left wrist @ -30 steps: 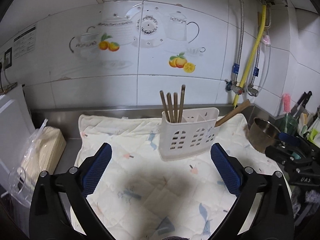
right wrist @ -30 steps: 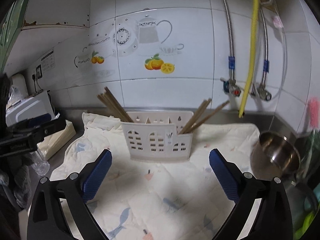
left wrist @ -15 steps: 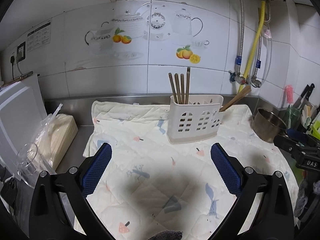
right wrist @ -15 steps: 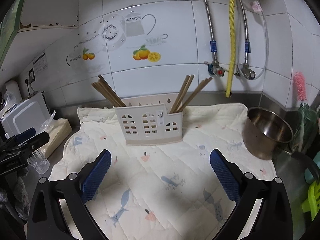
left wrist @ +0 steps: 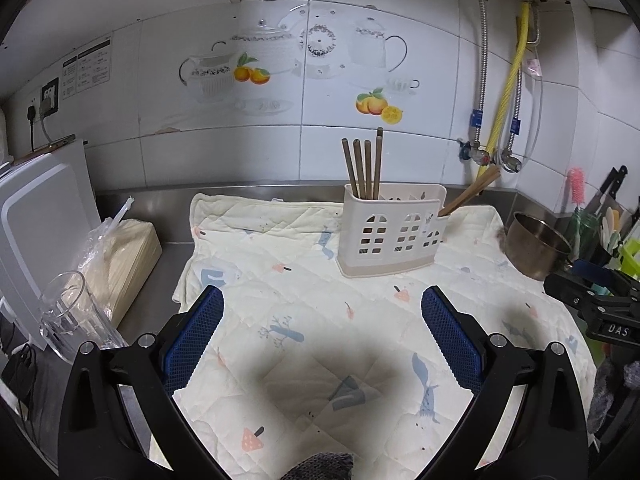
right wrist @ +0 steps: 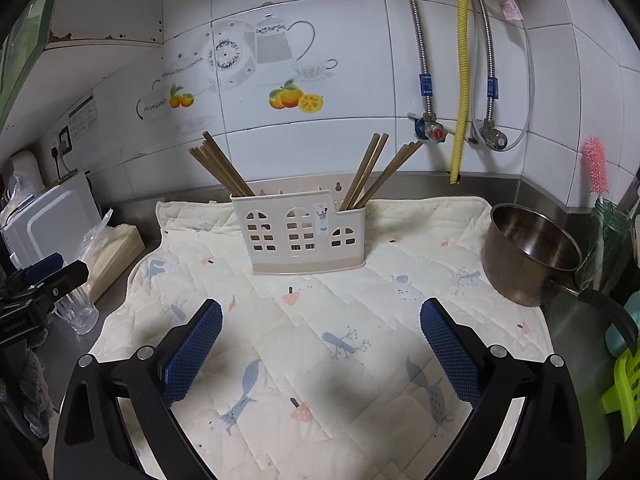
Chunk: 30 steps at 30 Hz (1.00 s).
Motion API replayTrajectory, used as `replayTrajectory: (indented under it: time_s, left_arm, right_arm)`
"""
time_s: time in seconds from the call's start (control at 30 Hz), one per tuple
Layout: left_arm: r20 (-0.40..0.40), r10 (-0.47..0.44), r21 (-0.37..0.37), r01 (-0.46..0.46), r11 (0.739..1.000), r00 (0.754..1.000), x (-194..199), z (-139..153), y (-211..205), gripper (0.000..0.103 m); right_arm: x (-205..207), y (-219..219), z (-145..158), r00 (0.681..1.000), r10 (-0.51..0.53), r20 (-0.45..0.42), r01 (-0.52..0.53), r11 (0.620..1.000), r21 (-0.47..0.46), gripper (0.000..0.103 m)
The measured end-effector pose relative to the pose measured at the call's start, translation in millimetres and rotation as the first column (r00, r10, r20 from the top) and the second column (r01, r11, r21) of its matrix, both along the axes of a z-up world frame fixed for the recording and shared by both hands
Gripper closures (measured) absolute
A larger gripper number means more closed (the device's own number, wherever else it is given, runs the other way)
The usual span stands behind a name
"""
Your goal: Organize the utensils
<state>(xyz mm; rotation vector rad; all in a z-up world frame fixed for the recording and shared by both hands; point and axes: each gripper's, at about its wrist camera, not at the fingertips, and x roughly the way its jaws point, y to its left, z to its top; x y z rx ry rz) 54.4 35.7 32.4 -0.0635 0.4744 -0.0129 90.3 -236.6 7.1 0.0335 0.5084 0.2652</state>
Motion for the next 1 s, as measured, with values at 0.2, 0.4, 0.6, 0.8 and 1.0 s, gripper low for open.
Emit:
replayTrajectory:
  time_s: [0.2, 0.4, 0.6, 0.8, 1.0]
  left_arm:
    - [-0.017, -0.014, 0.002, 0.014, 1.0, 1.0, 0.2, -5.9, -4.0, 0.005]
    - [-0.025, -0.016, 0.003, 0.016, 1.0, 1.0, 0.6, -9.2, -4.9, 0.005]
    - [-0.035, -0.018, -0.005, 0.018, 1.0, 0.999, 1.2, -12.1, -5.0, 0.005]
    - [-0.039, -0.018, -0.014, 0.017, 1.0, 0.999, 1.5, -12.8, -4.9, 0.005]
    - [-0.042, -0.023, -0.021, 0.022, 1.0, 0.999, 1.6, -14.2, -6.5, 0.005]
  right_arm:
    - [-1.1, 2.5, -1.0, 1.0, 0.003, -0.004, -0.003, 1.0, -0.004, 0.007]
    - [-1.2, 6.1, -2.8, 1.0, 0.006, -0.01, -0.006, 1.0, -0.011, 0.007]
    - [-0.1, 7.8, -3.0, 1.0, 0.011, -0.013, -0.012, 1.0, -0.011, 0.007]
    - [0.4, 10.7, -3.6, 1.0, 0.013, -0.015, -0.013, 1.0, -0.014, 0.007]
    - [0.5, 11.3, -3.8, 1.0, 0.014, -0.017, -0.014, 1.0, -0.012, 0.007]
